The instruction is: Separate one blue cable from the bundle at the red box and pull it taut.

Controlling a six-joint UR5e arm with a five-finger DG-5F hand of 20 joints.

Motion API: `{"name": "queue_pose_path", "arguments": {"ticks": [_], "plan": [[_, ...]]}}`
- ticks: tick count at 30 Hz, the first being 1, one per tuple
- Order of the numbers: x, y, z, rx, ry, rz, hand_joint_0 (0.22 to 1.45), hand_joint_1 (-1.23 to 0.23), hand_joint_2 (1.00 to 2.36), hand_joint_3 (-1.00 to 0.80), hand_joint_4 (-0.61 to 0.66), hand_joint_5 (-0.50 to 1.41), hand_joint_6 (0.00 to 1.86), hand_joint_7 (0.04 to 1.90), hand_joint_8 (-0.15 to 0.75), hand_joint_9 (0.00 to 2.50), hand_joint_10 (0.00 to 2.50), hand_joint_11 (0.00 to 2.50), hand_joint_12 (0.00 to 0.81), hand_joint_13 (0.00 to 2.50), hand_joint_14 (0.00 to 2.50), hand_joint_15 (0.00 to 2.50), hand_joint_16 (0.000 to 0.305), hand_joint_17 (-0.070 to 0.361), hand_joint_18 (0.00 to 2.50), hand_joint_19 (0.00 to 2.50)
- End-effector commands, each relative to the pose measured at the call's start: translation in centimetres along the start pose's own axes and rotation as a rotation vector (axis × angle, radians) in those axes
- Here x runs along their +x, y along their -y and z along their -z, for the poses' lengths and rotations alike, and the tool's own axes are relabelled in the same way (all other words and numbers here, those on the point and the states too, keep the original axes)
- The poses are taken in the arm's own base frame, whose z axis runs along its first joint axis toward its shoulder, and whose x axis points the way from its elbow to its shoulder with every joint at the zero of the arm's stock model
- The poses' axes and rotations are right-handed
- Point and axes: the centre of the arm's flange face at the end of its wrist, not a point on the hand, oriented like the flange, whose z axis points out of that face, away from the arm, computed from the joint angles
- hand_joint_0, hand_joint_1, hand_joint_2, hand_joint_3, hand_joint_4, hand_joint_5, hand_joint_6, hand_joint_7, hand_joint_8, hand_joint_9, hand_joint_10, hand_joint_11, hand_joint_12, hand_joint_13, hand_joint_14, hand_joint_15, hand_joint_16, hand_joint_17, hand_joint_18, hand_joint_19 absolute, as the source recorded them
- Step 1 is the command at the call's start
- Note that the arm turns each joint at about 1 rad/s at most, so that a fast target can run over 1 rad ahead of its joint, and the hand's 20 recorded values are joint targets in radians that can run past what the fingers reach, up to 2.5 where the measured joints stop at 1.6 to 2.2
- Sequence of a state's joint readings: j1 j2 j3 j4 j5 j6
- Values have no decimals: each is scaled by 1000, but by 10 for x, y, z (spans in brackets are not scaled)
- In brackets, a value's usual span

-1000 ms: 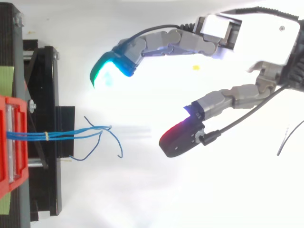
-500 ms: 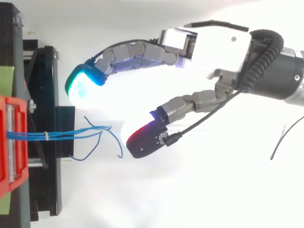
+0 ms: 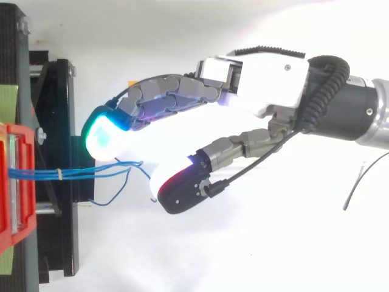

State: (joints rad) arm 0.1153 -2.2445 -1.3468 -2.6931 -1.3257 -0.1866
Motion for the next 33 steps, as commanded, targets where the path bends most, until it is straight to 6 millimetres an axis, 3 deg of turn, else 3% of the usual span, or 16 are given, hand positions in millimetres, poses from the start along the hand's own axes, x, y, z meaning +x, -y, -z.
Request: {"name": "queue_pose_path", "arguments": {"ticks": [1, 8, 9, 11, 28, 33], "plan": [[-3, 2, -2, -11, -5, -11, 503, -630, 1000, -500, 256, -231, 502, 725, 351, 555, 6, 309, 366, 572, 8, 232, 39, 88, 406, 241], [-3, 0, -7, -57, 11, -20, 510, -626, 1000, -500, 270, -222, 502, 738, 358, 592, 7, 331, 371, 614, 8, 257, 39, 88, 441, 258], [0, 16, -14, -62, 0, -44, 511, -626, 1000, -500, 269, -221, 502, 741, 358, 592, 7, 331, 369, 615, 9, 261, 39, 88, 444, 270], [2, 20, -16, -62, -12, -54, 511, -625, 1000, -500, 273, -220, 502, 747, 357, 605, 7, 344, 369, 625, 9, 267, 39, 88, 452, 275], [-5, 17, -22, -94, -38, -81, 539, -625, 1000, -500, 285, -206, 502, 776, 356, 731, 10, 533, 372, 737, 14, 371, 38, 85, 523, 330], [-4, 24, -25, -104, -44, -88, 540, -628, 1000, -500, 286, -206, 502, 780, 356, 726, 10, 532, 374, 745, 12, 376, 38, 85, 531, 338]]}}
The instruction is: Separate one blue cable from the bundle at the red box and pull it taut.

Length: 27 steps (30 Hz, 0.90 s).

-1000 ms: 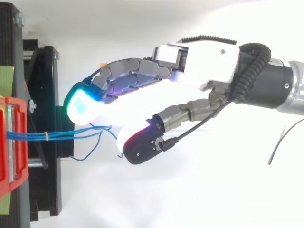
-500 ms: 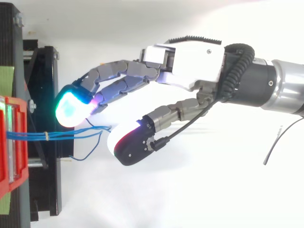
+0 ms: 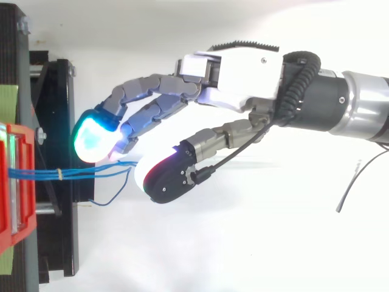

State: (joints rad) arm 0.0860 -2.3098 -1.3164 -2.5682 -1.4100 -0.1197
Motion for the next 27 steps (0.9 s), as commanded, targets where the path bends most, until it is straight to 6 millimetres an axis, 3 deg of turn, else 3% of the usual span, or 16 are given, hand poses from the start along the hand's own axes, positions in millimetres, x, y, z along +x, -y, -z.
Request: {"name": "queue_pose_path", "arguments": {"ticks": [1, 9, 13, 27], "plan": [[1, 6, -1, -9, -20, -5, 541, -631, 1000, -500, 286, -206, 502, 777, 355, 724, 10, 532, 374, 748, 12, 381, 37, 84, 534, 337], [-2, 2, -4, -44, -19, -21, 548, -654, 1000, -500, 285, -207, 502, 778, 353, 721, 10, 542, 374, 775, 15, 406, 37, 84, 568, 368], [0, 29, -5, -27, -34, -30, 554, -659, 1000, -500, 286, -206, 502, 779, 350, 735, 10, 573, 372, 793, 15, 427, 37, 84, 582, 377], [-2, 27, -10, -64, -57, -57, 581, -675, 1000, -500, 286, -196, 502, 849, 345, 795, 11, 727, 373, 894, 20, 546, 37, 83, 652, 443]]}}
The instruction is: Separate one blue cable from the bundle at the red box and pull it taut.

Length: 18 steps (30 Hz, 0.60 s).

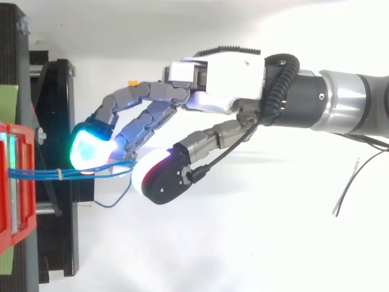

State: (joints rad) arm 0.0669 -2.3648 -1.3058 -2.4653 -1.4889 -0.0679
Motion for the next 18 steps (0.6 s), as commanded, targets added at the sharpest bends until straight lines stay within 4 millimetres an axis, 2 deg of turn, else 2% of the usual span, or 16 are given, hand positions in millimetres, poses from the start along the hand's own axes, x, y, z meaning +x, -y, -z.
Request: {"name": "queue_pose_path", "arguments": {"ticks": [1, 11, 18], "plan": [[0, 1, 0, 3, -6, 1, 585, -682, 1000, -500, 284, -195, 502, 854, 346, 810, 13, 762, 372, 911, 18, 567, 37, 82, 662, 448], [-6, -2, -1, -5, -32, -12, 594, -695, 1000, -498, 276, -196, 502, 861, 341, 807, 11, 785, 375, 917, 20, 579, 37, 83, 674, 457], [-5, -15, -10, -18, -37, -12, 594, -696, 1001, -490, 275, -196, 502, 863, 339, 807, 13, 785, 371, 920, 20, 592, 37, 83, 677, 457]]}}
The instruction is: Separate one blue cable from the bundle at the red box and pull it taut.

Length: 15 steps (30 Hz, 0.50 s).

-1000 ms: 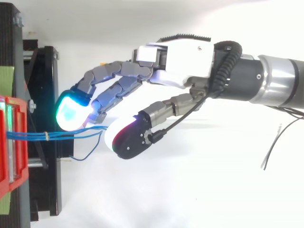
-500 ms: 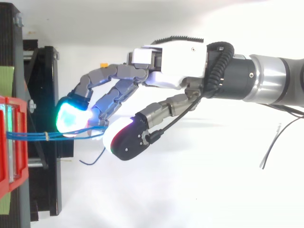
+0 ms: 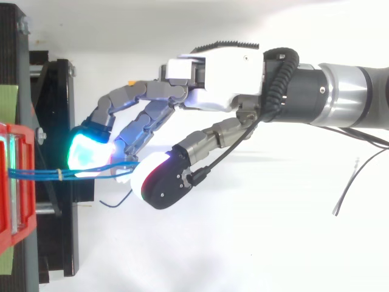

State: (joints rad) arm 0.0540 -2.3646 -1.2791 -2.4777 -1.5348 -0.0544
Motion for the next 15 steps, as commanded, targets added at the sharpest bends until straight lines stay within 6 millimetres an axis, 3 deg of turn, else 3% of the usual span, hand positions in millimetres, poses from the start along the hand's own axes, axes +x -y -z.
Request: {"name": "queue_pose_path", "arguments": {"ticks": [1, 15], "plan": [[0, -5, -3, 3, -8, 1, 594, -696, 1001, -484, 276, -195, 502, 868, 341, 806, 14, 792, 372, 922, 20, 587, 37, 83, 677, 464], [3, -8, -5, 13, -36, 0, 617, -697, 1007, -415, 274, -191, 503, 880, 340, 809, 11, 790, 370, 929, 19, 597, 37, 82, 678, 465]]}}
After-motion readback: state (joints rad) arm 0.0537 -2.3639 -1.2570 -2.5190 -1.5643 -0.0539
